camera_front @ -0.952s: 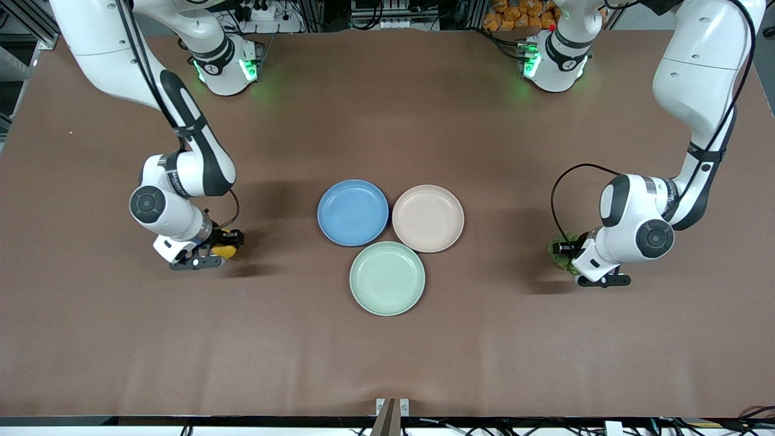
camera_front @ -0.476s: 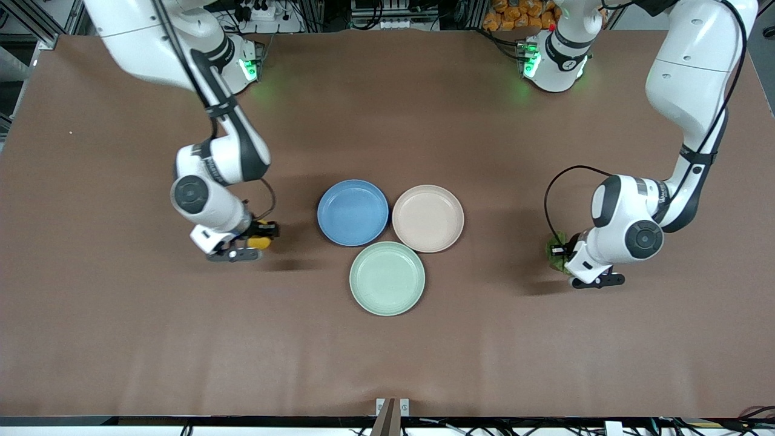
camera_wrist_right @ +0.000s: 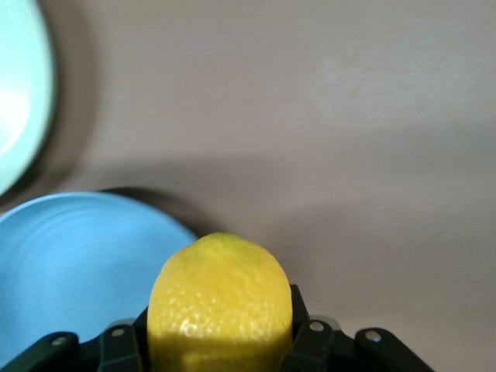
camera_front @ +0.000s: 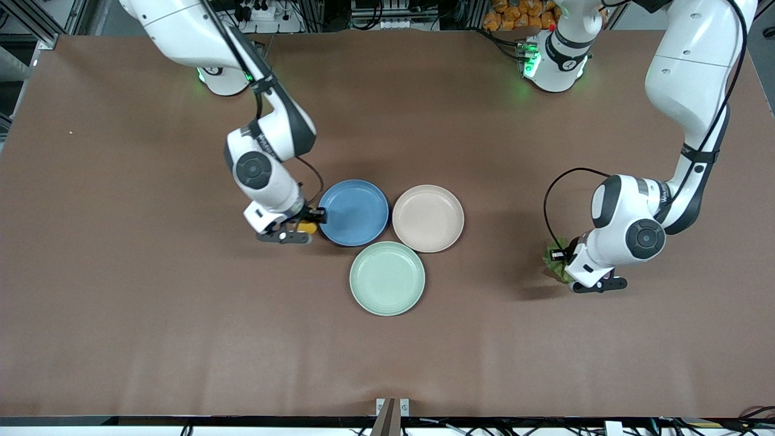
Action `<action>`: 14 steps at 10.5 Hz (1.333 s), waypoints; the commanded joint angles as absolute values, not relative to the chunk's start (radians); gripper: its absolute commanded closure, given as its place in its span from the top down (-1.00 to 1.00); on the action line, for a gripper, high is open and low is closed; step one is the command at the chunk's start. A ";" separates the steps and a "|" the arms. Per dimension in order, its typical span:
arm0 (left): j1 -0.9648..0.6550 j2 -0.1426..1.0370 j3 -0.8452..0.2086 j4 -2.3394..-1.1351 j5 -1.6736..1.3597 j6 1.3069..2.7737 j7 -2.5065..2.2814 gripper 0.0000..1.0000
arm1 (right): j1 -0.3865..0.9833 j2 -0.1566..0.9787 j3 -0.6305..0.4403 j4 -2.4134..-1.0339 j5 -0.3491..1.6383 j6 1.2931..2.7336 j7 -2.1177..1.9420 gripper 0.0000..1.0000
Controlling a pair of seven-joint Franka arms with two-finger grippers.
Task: Place lemon and lettuce in plates
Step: 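Carry the lemon onto the blue plate while the left gripper carries lettuce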
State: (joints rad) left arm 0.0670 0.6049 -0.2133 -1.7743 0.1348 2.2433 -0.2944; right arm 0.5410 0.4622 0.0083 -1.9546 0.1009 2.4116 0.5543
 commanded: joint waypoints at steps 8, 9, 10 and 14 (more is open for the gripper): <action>-0.149 0.522 -0.238 -1.583 0.146 1.873 -0.635 -1.00 | 0.663 0.650 0.005 -1.787 0.109 2.413 0.686 0.99; -0.155 0.522 -0.253 -1.582 0.134 1.875 -0.682 -1.00 | 0.663 0.652 0.005 -1.781 0.113 2.411 0.686 1.00; -0.164 0.526 -0.264 -1.583 0.129 1.875 -0.708 -1.00 | 0.654 0.650 0.005 -1.763 0.114 2.399 0.686 1.00; -0.216 0.534 -0.270 -1.565 0.036 1.879 -0.822 -1.00 | 0.602 0.617 0.000 -1.599 0.138 2.142 0.670 1.00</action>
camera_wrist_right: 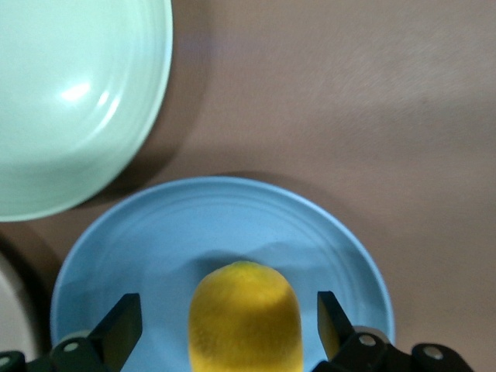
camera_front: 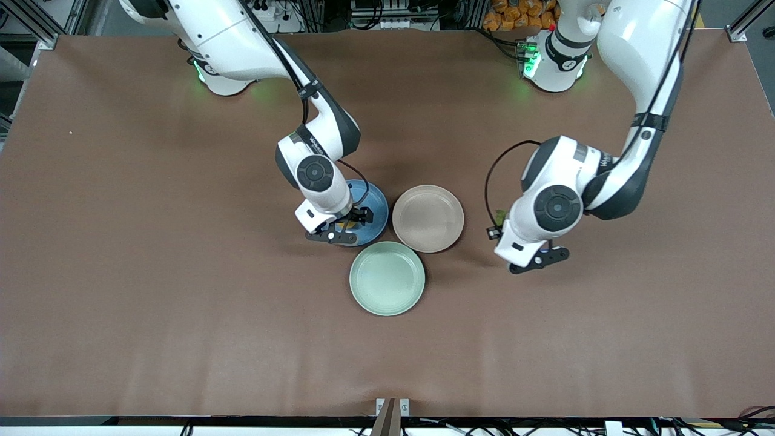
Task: Place lemon and lettuce in plates
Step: 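Carry the lemon onto the blue plate while the left gripper carries lettuce, then open the right gripper and withdraw while the left gripper lowers lettuce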
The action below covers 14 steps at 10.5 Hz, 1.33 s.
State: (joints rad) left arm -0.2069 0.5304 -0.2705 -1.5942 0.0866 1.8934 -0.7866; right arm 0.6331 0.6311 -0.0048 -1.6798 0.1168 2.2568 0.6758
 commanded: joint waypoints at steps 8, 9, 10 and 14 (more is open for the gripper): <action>-0.324 0.593 -0.267 -1.520 -0.054 1.949 -0.929 -1.00 | 0.332 0.378 -0.006 -1.603 0.101 1.934 0.301 1.00; -0.343 0.612 -0.267 -1.520 -0.054 1.974 -0.969 -1.00 | 0.293 0.336 -0.006 -1.612 0.072 1.930 0.267 1.00; -0.351 0.630 -0.267 -1.522 -0.054 1.991 -1.003 -1.00 | 0.260 0.307 -0.006 -1.615 0.036 1.912 0.206 1.00; -0.379 0.686 -0.265 -1.525 -0.051 1.991 -1.023 -1.00 | 0.163 0.128 -0.008 -1.751 0.014 1.888 0.141 1.00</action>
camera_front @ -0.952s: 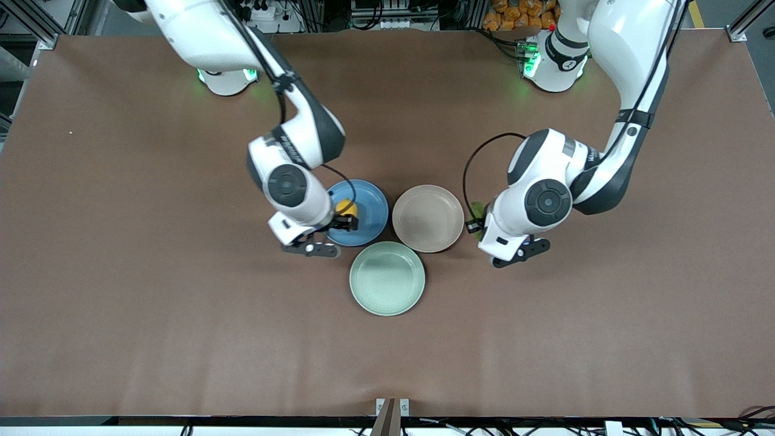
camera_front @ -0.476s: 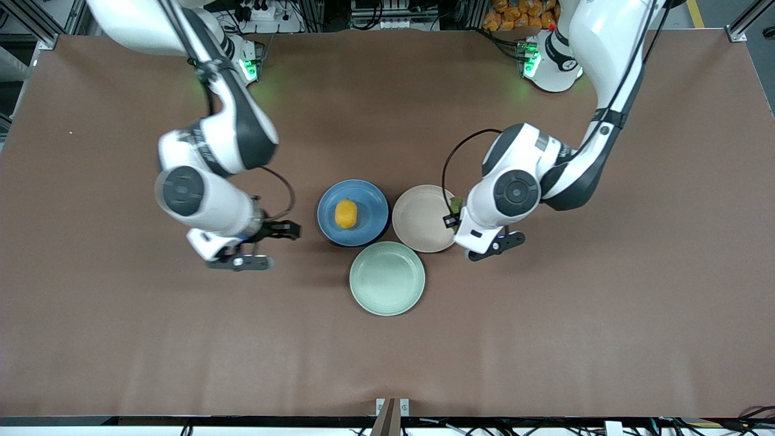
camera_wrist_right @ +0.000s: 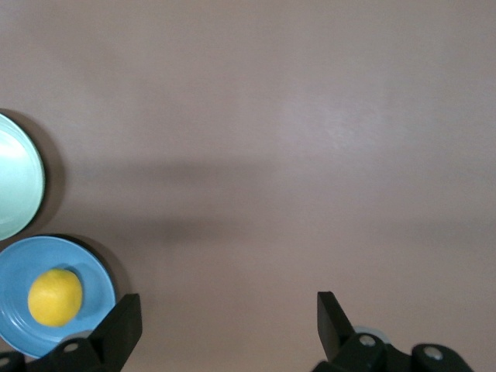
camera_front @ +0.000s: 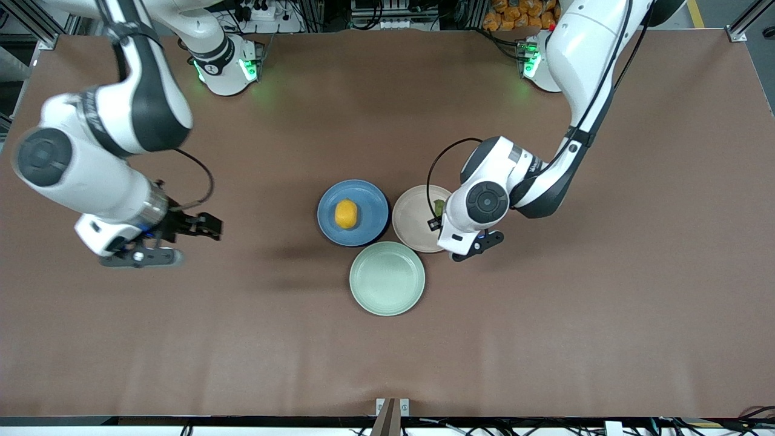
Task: Place lemon and lettuce in plates
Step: 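Open the right gripper and withdraw while the left gripper lowers lettuce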
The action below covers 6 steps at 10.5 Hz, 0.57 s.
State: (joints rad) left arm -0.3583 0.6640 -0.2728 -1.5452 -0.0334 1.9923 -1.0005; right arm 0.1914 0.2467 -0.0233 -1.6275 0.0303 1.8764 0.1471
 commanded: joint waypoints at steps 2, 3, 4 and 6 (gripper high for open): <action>-0.380 0.718 -0.265 -1.525 -0.052 2.032 -1.026 -1.00 | 0.126 0.049 -0.008 -1.793 0.015 1.864 0.141 1.00; -0.388 0.729 -0.264 -1.523 -0.052 2.045 -1.044 -1.00 | 0.112 0.025 -0.008 -1.792 0.015 1.836 0.140 1.00; -0.388 0.736 -0.264 -1.523 -0.048 2.048 -1.049 -0.45 | 0.109 0.003 -0.008 -1.790 0.014 1.812 0.140 1.00; -0.387 0.738 -0.252 -1.520 -0.038 2.049 -1.048 1.00 | 0.104 -0.031 -0.008 -1.786 0.014 1.754 0.132 1.00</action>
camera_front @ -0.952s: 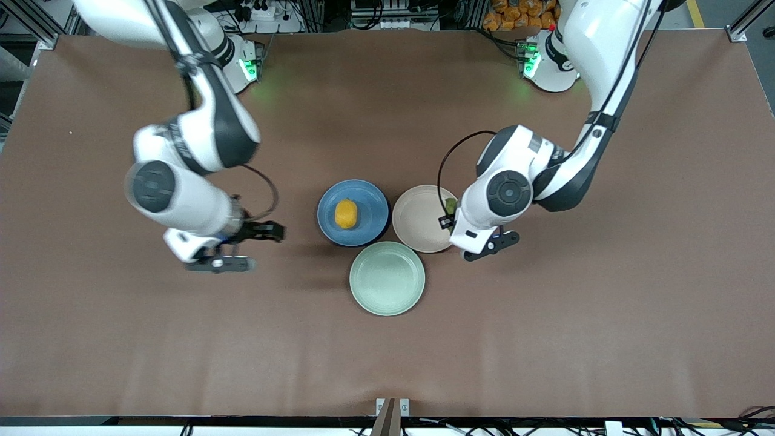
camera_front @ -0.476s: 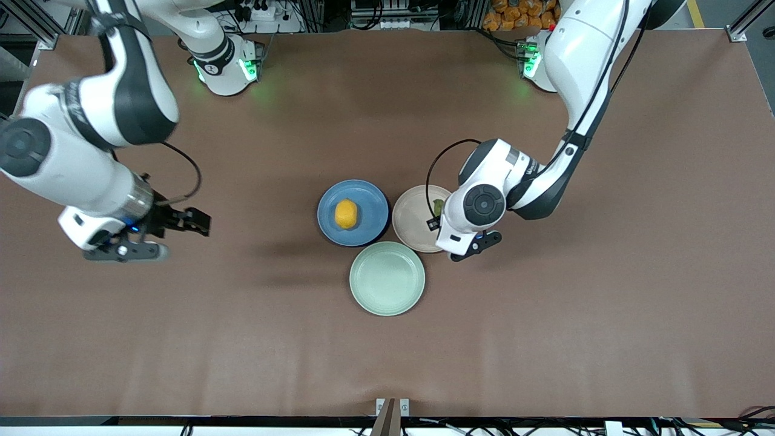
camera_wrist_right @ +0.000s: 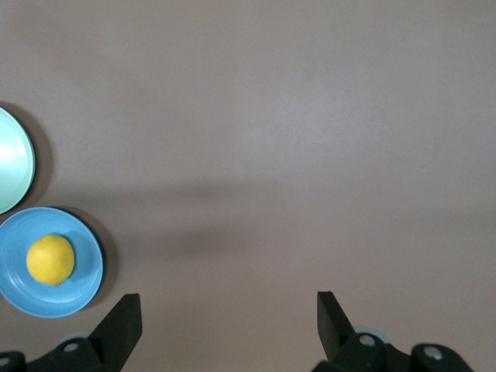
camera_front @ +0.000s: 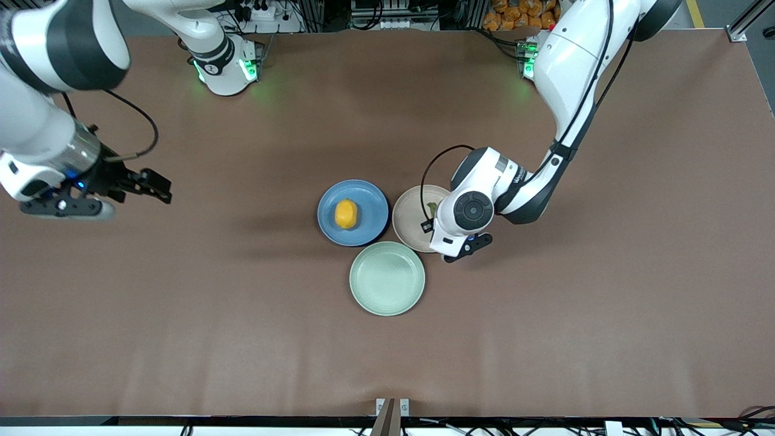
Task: Place lemon and lettuce in plates
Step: 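Release the lettuce onto the beige plate and raise the left gripper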
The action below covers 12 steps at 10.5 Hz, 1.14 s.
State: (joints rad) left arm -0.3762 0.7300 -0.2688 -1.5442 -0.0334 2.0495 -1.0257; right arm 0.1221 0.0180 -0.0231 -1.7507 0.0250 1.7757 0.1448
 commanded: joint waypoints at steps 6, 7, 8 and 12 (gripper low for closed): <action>-0.351 0.550 -0.233 -1.519 0.069 1.998 -1.017 1.00 | 0.097 -0.091 -0.052 -1.720 0.012 1.605 0.026 1.00; -0.347 0.508 -0.230 -1.517 0.107 1.962 -0.973 1.00 | 0.098 -0.091 -0.067 -1.697 0.012 1.582 0.026 1.00; -0.318 0.467 -0.230 -1.519 0.141 1.941 -0.909 1.00 | 0.100 -0.087 -0.078 -1.674 0.011 1.571 0.026 1.00; -0.175 0.336 -0.229 -1.519 0.153 1.869 -0.640 1.00 | 0.107 -0.065 -0.118 -1.593 0.011 1.502 0.029 1.00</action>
State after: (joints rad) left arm -0.2266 0.3941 -0.2238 -1.4917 0.1356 1.8934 -0.7190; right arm 0.1107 -0.0844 -0.1065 -1.6436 0.0194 1.5367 0.0367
